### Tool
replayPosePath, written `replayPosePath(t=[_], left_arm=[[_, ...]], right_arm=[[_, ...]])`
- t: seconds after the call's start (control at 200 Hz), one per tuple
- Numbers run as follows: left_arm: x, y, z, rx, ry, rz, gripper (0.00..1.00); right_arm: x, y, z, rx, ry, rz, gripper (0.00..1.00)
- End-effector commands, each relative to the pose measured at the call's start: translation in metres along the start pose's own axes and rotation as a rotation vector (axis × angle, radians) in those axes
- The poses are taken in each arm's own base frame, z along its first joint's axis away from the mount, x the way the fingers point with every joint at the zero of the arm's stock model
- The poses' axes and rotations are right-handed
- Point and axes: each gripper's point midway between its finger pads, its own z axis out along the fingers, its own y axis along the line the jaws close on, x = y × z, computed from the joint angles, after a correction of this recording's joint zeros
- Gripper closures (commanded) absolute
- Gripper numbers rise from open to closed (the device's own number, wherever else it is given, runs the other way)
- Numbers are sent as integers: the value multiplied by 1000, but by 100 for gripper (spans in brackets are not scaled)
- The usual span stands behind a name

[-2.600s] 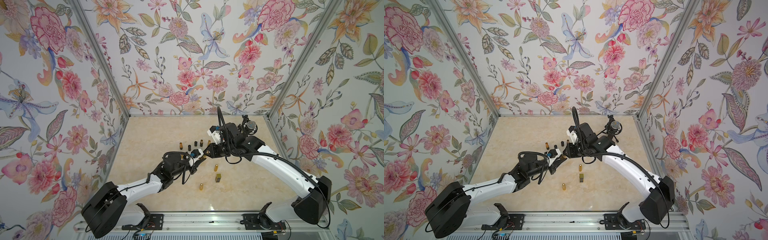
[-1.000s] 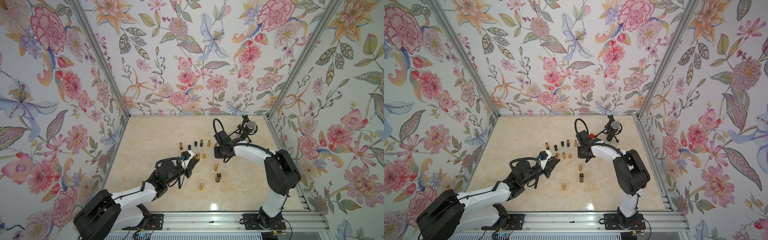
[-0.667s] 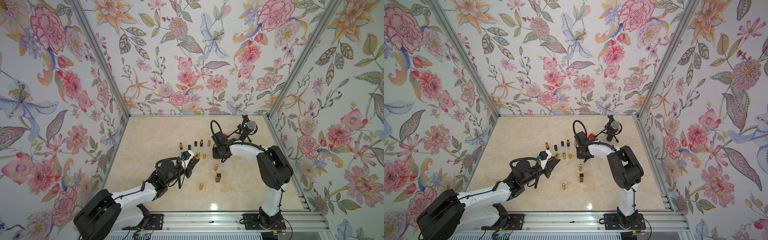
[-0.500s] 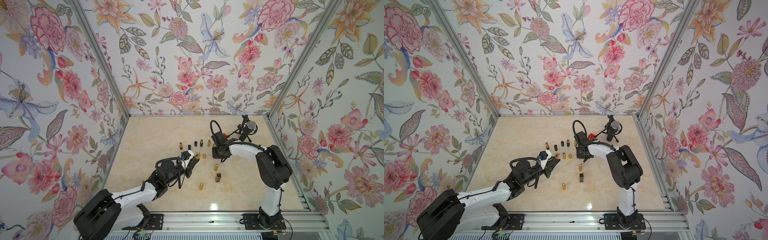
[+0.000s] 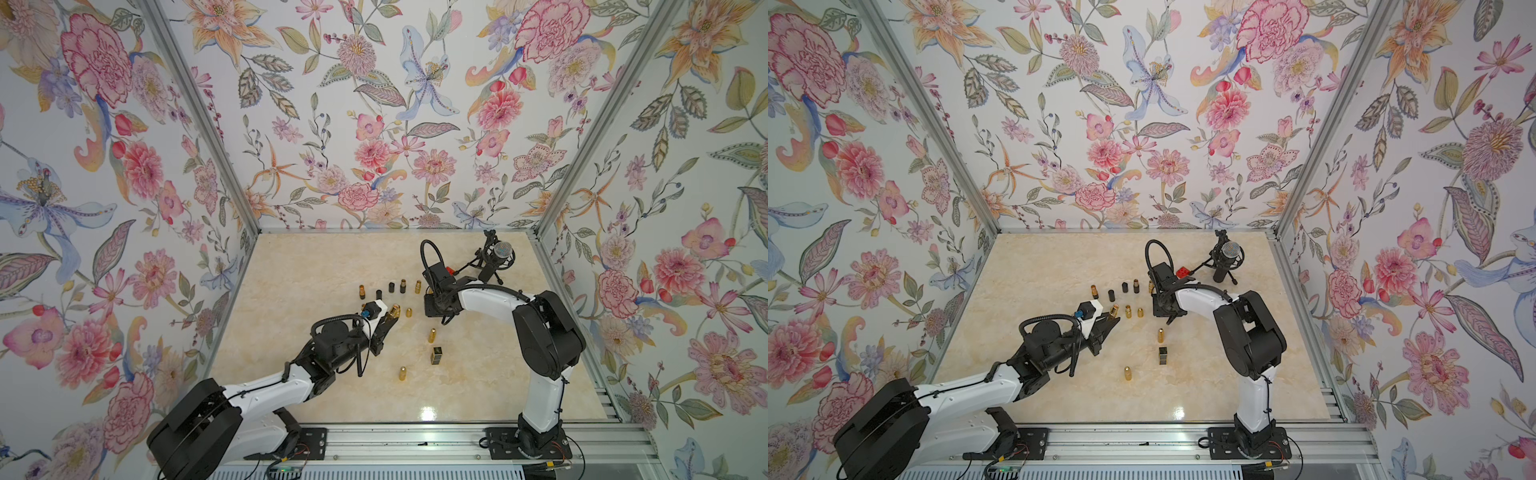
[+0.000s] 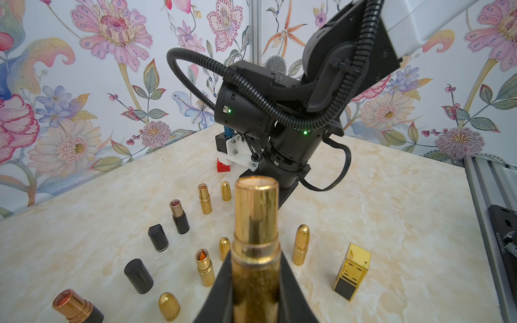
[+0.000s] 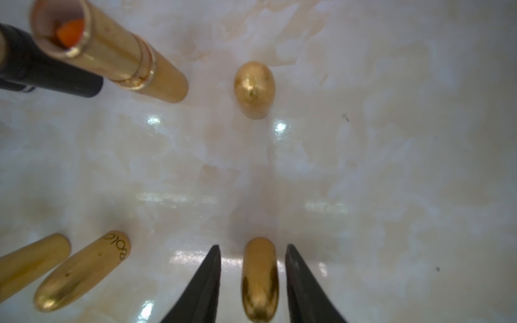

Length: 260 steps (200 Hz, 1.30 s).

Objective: Open the lipstick cap
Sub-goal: Place the cover at the center of the board, then place the lipstick at the center of the board.

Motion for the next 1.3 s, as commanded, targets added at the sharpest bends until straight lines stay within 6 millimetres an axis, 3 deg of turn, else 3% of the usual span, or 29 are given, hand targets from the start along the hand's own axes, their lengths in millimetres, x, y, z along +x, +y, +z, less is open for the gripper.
replayPosePath(t=[0.0,0.35,0.485,0.62,0.876,1.101,1.296], left_arm=[[-10,3,-1,-12,-26,-4,91],[-21,3,10,4,-43,-35,91],[-23,0,19,26,-44,-46,91],[-25,0,26,33,-36,-51,91],[-29,-1,34,45,-16,-50,91],[-30,-2,31,51,-13,-31,91],[-27,-2,30,50,3,-15,91]], right_arm=[[-15,12,-42,-73,-71,11,57],[-1,58,-161,-440,-169,-58,54],[15,89,-196,-609,-140,-90,53],[19,107,-224,-703,-160,-113,53],[18,129,-250,-790,-193,-149,53],[1,130,-250,-752,-246,-136,55],[1,138,-245,-767,-226,-148,56]])
